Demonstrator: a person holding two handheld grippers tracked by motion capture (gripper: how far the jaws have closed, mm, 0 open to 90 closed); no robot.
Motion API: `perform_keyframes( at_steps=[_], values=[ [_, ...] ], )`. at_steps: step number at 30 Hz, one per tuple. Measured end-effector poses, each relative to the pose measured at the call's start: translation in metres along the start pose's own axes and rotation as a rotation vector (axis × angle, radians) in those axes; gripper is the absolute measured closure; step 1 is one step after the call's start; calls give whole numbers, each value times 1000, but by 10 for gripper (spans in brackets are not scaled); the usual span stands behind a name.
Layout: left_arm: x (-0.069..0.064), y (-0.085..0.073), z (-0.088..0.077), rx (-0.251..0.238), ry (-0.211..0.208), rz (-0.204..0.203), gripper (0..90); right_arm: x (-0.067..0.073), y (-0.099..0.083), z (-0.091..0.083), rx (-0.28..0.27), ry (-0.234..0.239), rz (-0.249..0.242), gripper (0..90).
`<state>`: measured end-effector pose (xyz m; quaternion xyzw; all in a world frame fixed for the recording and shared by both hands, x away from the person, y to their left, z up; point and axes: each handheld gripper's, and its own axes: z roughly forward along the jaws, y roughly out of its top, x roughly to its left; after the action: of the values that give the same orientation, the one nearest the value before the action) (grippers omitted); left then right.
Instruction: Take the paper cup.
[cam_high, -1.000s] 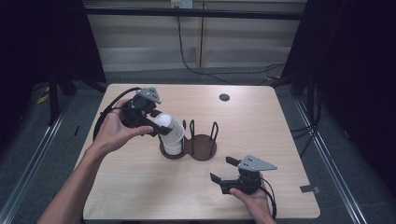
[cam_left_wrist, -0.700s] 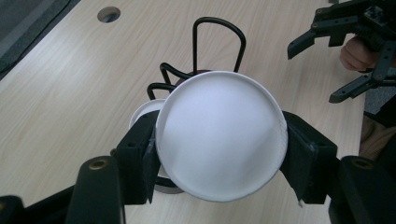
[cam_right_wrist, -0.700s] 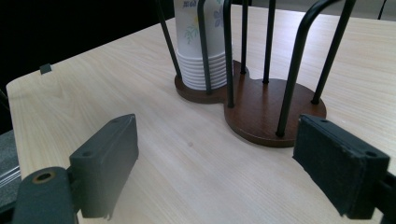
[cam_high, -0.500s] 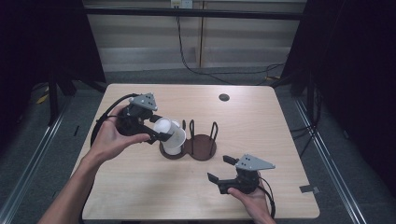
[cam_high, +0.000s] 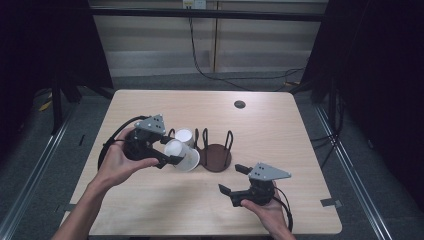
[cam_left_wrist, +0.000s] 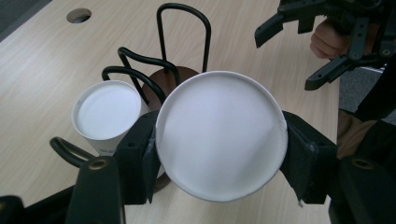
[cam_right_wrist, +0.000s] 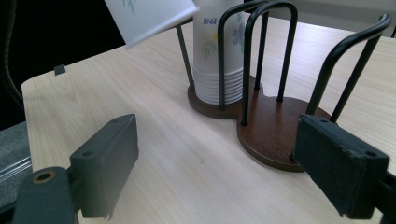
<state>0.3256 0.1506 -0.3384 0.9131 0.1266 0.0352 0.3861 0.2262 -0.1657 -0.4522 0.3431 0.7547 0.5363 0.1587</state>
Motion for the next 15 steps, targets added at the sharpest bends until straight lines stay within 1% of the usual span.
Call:
perform_keyframes(
  at_steps=[1,4,6,7,8,9,10,11,14,15],
  values=[
    [0,-3,4,-10,-11,-10,367,0,2,0,1,-3,-6,136],
    [0,-7,8,-10,-14,-5,367,0,3,1,-1,-4,-10,136],
    [0,-12,13,-20,-22,-13,366,0,5,2,-6,2,-12,140],
    [0,-17,17,-16,-19,-25,367,0,6,4,-5,8,-16,146],
    [0,-17,17,-16,-19,-25,366,0,6,4,-5,8,-16,146],
    [1,-21,21,-6,-20,-28,366,1,8,6,-4,22,-20,149],
    [1,-21,21,-6,-20,-28,367,1,8,6,-4,22,-20,149],
    [1,-25,24,-8,-25,-43,367,2,9,9,-4,28,-30,152],
    [1,-28,26,-7,-30,-37,366,4,11,12,-4,37,-33,154],
    [1,-31,28,-10,-34,-42,366,5,13,15,-1,54,-38,160]
  ],
)
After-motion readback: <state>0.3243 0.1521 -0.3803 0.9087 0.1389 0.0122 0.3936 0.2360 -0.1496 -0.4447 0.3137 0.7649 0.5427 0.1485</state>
